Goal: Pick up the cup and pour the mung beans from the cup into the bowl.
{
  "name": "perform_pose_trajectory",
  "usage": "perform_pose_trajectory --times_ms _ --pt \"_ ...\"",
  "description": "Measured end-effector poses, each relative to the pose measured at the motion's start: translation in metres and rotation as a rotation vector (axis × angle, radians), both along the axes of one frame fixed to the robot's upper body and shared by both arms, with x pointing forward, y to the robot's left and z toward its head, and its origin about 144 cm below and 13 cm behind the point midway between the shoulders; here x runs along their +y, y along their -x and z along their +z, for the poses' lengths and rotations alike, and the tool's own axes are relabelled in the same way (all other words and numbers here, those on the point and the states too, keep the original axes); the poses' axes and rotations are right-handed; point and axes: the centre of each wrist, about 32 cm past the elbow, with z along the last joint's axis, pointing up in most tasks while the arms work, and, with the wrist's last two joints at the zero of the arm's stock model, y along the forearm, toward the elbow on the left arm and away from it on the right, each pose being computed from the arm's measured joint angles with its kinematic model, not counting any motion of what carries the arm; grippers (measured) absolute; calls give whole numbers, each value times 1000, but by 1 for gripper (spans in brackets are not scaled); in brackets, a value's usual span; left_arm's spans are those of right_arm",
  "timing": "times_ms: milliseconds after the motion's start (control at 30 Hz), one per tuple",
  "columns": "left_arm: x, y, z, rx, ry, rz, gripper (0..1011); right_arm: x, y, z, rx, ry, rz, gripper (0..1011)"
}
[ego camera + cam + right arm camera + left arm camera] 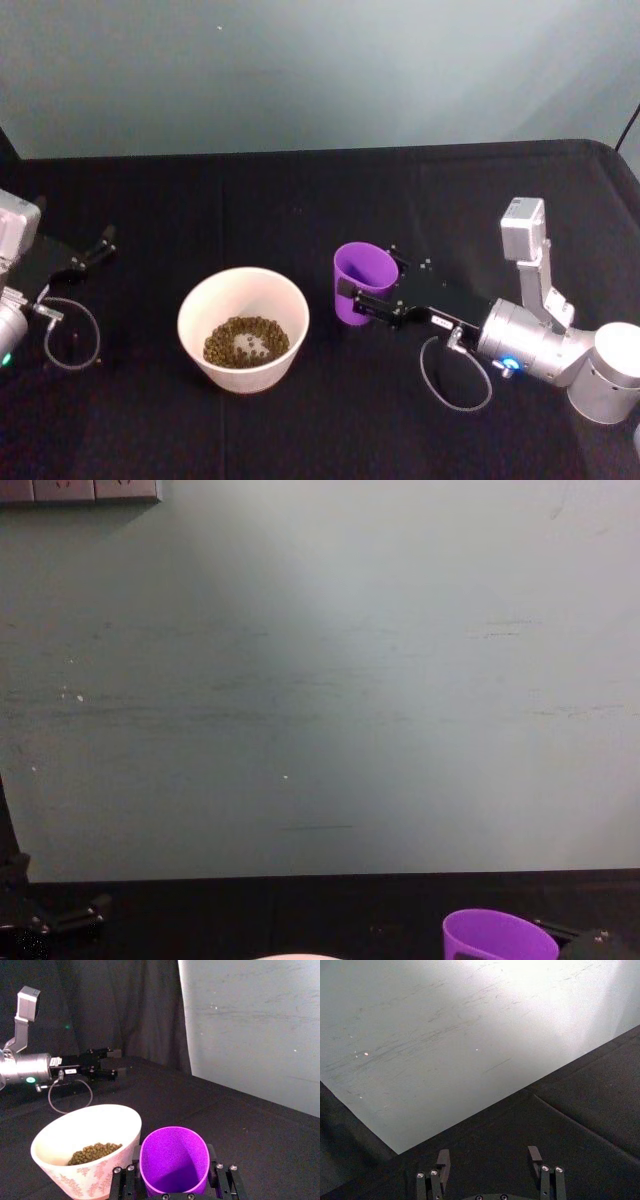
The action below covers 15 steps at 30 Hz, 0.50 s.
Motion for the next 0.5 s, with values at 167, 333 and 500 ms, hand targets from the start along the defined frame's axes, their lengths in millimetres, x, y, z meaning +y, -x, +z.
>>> perform_pose_trajectory --times_ms 167,333,500 --pt "0 0 0 0 0 0 1011 1 -2 -2 1 16 7 728" --pt "0 0 0 0 0 0 1011 2 -2 -3 -9 37 12 728" --pt "0 0 0 0 0 0 1012 4 -2 -2 -24 58 7 729"
